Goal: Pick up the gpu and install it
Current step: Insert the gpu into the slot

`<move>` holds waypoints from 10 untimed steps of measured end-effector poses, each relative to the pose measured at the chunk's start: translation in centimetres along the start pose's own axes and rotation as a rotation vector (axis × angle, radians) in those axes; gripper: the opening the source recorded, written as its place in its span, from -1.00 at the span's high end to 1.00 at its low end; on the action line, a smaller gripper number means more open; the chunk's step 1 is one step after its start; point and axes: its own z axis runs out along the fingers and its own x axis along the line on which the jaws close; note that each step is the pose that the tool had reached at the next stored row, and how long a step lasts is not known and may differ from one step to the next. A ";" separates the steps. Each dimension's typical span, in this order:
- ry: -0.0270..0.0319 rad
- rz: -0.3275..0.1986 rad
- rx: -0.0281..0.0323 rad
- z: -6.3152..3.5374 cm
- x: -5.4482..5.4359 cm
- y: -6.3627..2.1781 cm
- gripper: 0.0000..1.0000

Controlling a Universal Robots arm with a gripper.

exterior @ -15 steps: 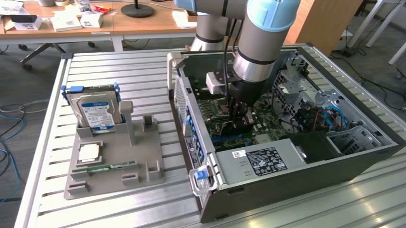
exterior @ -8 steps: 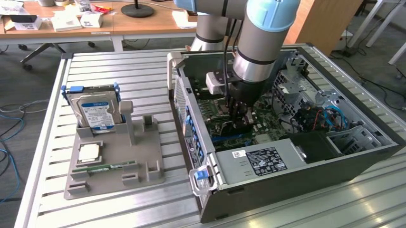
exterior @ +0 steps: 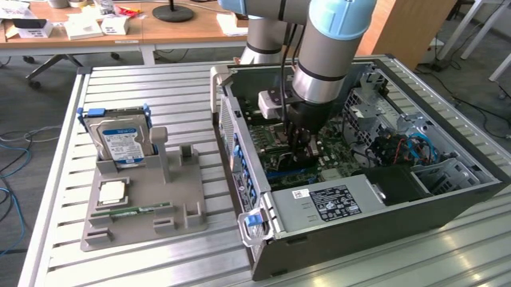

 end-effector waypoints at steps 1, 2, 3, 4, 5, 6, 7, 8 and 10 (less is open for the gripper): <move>0.0004 0.000 0.0005 0.00 0.0 0.03 0.47; 0.0007 0.001 0.0008 0.00 -0.1 0.04 0.47; 0.0007 0.001 0.0010 0.00 -0.1 0.05 0.47; 0.0006 0.001 0.0012 0.00 -0.1 0.05 0.47; 0.0006 0.002 0.0013 0.00 -0.1 0.05 0.47; 0.0005 0.002 0.0012 0.01 -0.1 0.05 0.47; 0.0005 0.002 0.0013 0.01 -0.1 0.05 0.47; 0.0005 0.003 0.0013 0.01 -0.1 0.05 0.47; 0.0006 0.003 0.0013 0.01 -0.1 0.05 0.47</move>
